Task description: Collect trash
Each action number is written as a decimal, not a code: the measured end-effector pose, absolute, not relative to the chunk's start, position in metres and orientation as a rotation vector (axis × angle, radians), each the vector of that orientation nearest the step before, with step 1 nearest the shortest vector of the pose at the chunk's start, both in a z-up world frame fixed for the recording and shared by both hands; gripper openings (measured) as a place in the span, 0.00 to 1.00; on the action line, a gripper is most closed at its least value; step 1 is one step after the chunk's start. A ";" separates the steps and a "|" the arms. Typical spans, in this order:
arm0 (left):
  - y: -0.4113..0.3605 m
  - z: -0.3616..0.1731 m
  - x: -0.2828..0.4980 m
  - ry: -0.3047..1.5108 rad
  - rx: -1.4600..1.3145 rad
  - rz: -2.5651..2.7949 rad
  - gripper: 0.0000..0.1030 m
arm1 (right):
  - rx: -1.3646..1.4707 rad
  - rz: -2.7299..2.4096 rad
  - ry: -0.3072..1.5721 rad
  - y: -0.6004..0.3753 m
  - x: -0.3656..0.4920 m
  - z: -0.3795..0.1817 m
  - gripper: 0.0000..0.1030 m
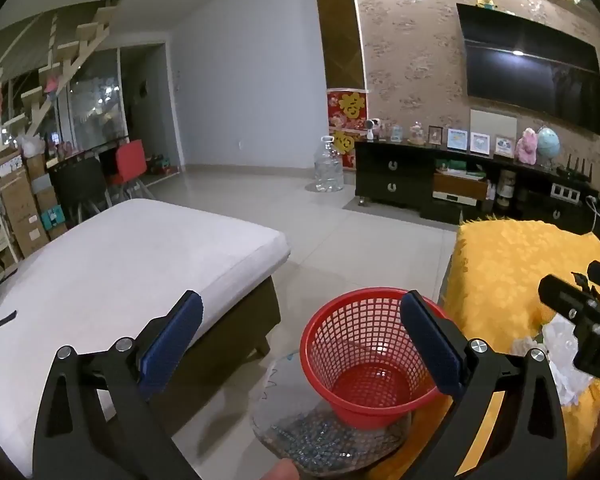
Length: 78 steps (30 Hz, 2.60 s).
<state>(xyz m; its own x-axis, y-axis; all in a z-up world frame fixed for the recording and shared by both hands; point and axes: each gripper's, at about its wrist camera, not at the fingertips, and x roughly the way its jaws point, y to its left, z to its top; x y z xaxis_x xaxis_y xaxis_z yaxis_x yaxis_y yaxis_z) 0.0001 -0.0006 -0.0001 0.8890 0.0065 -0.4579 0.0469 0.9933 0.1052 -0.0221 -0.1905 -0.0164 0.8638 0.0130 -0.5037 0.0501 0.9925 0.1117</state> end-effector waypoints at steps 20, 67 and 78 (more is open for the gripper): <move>0.000 0.000 0.000 0.471 0.105 -0.020 0.93 | 0.161 -0.034 0.520 -0.196 -0.021 -0.018 0.94; 0.002 -0.017 0.006 0.492 0.103 -0.018 0.93 | 0.180 -0.035 0.548 -0.203 -0.019 -0.029 0.94; -0.004 -0.033 0.002 0.500 0.118 -0.019 0.93 | 0.176 -0.028 0.554 -0.201 -0.019 -0.038 0.94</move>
<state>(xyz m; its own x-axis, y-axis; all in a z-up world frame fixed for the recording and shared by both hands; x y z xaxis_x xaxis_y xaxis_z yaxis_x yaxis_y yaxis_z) 0.0019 -0.0039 -0.0335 0.8777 0.0102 -0.4790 0.0474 0.9930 0.1080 -0.0188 -0.2012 -0.0378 0.8503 0.0212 -0.5259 0.0736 0.9846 0.1586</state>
